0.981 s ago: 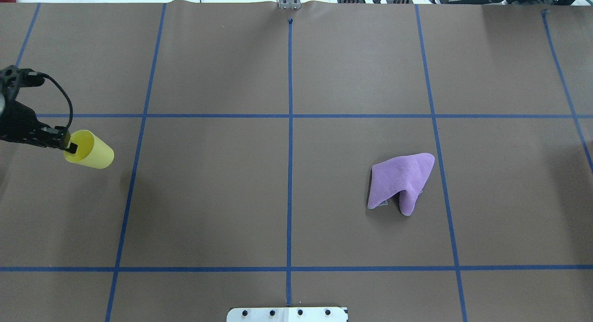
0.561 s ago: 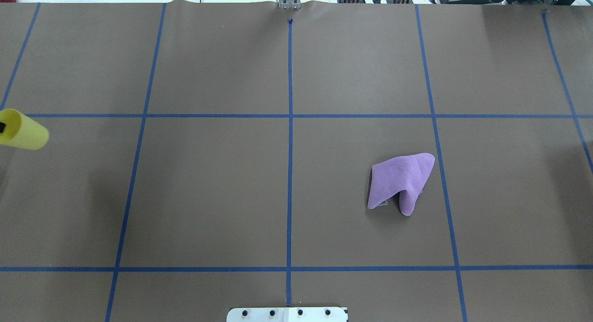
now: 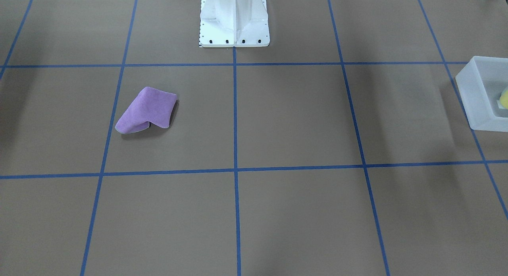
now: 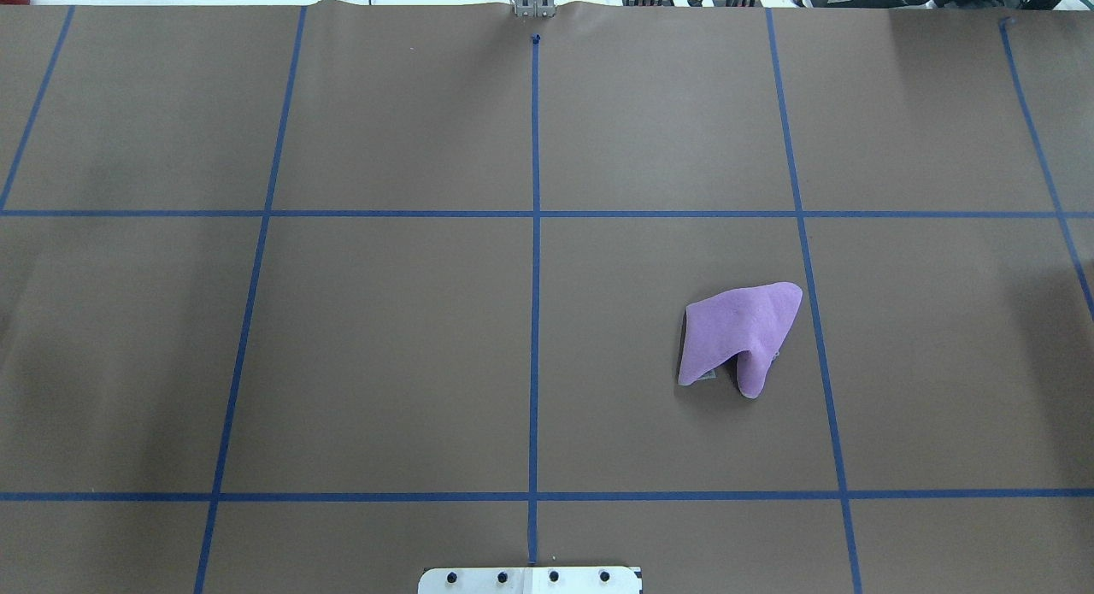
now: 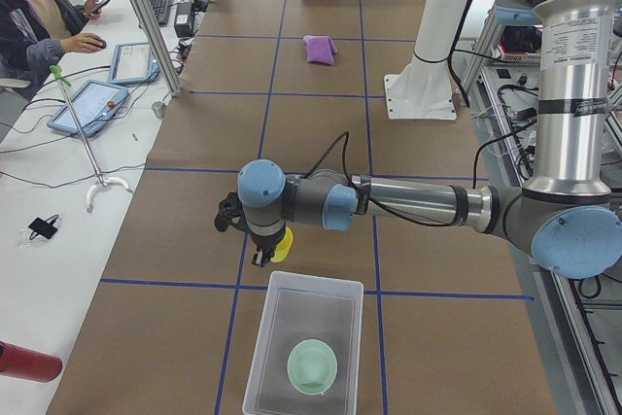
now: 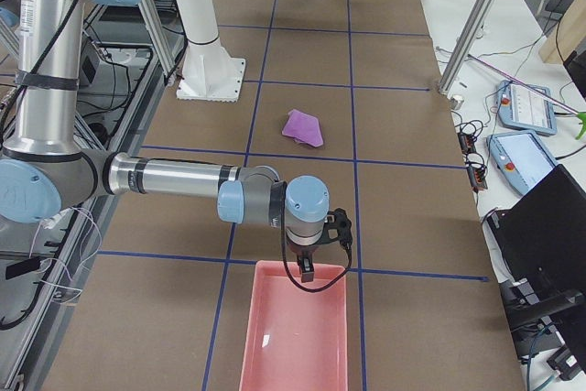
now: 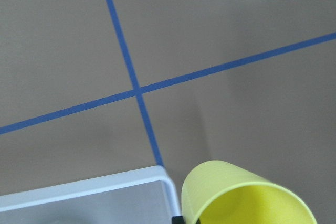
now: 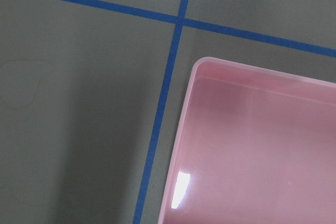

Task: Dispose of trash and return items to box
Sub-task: 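Carry the yellow cup with the left gripper into the clear bin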

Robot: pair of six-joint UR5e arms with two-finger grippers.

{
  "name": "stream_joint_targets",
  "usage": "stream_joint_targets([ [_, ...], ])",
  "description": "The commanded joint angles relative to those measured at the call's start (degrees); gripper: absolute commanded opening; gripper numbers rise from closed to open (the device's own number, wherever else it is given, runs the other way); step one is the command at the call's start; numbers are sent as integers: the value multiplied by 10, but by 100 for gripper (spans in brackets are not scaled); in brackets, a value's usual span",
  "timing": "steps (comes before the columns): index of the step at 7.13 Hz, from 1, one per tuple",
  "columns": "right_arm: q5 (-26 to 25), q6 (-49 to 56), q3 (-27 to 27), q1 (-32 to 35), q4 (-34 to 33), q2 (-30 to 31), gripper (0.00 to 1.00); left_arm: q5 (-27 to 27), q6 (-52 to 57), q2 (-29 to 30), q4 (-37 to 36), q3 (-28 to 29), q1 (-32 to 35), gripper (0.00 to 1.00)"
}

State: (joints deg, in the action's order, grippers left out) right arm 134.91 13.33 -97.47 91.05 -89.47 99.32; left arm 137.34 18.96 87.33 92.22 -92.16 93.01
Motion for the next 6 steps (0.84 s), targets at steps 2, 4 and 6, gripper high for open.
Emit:
stream_joint_targets([
  [2,6,0,0,0,0,1,100,3,49,-8,1,57,28,0],
  [4,7,0,0,0,0,4,100,3,35,-2,23,99,25,0],
  [6,9,0,1,0,0,5,100,-1,-44,-5,91,128,-5,0],
])
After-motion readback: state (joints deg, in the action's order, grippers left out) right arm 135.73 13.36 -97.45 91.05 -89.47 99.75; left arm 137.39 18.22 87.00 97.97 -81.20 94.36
